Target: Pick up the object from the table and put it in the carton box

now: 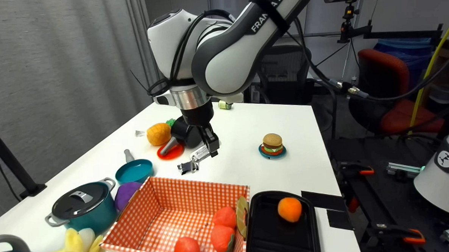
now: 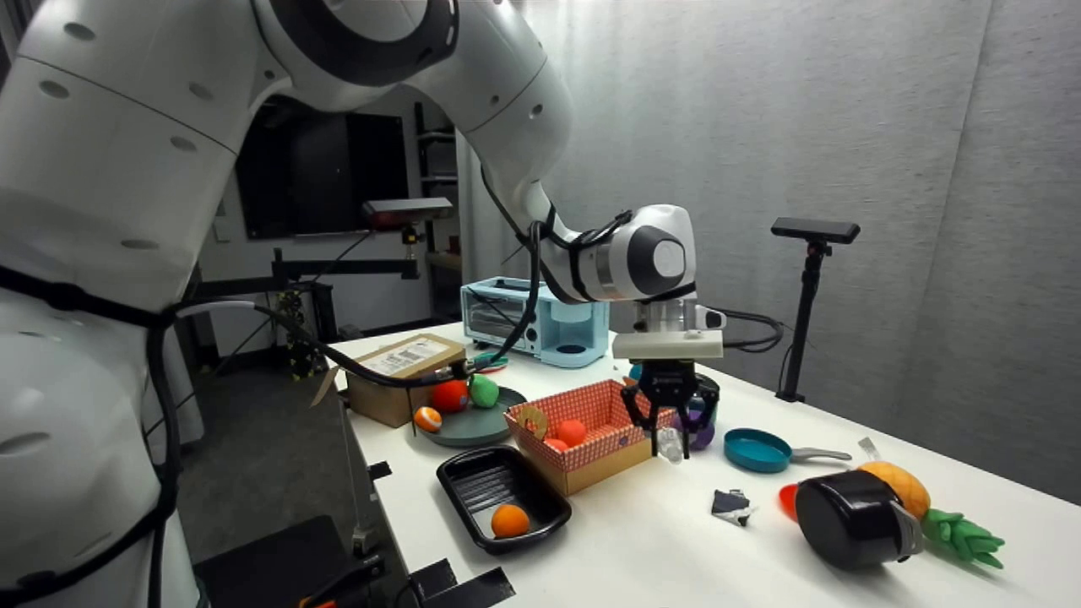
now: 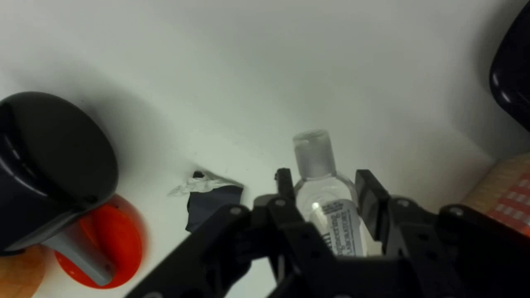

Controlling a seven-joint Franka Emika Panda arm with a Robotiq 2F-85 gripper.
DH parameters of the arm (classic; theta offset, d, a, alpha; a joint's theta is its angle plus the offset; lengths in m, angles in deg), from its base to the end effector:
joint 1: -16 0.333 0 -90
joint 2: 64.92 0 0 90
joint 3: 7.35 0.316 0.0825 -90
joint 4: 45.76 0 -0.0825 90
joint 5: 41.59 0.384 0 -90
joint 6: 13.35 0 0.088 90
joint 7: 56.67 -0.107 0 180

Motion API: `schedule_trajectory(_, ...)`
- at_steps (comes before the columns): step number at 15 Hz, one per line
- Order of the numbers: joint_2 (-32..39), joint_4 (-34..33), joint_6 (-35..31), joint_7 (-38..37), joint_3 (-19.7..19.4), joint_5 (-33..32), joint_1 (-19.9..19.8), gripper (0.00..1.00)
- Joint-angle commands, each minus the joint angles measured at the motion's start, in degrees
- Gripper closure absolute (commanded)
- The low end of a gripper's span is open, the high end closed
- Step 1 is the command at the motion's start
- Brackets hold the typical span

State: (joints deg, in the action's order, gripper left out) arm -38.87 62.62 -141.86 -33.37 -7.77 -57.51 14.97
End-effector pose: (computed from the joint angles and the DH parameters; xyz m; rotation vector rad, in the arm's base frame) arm 0.6217 -0.0235 0.2561 2.8319 0.8249 -0.2157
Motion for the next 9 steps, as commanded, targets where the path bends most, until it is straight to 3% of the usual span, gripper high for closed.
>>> schedule_trajectory(1,-3.5,3.1,-1.1,-3.9,1.1,-2.8,2.9,0.84)
schedule_trajectory(9,-6.5,4.3,-0.5,-10.4,3.4,-7.0,8.9,0.84)
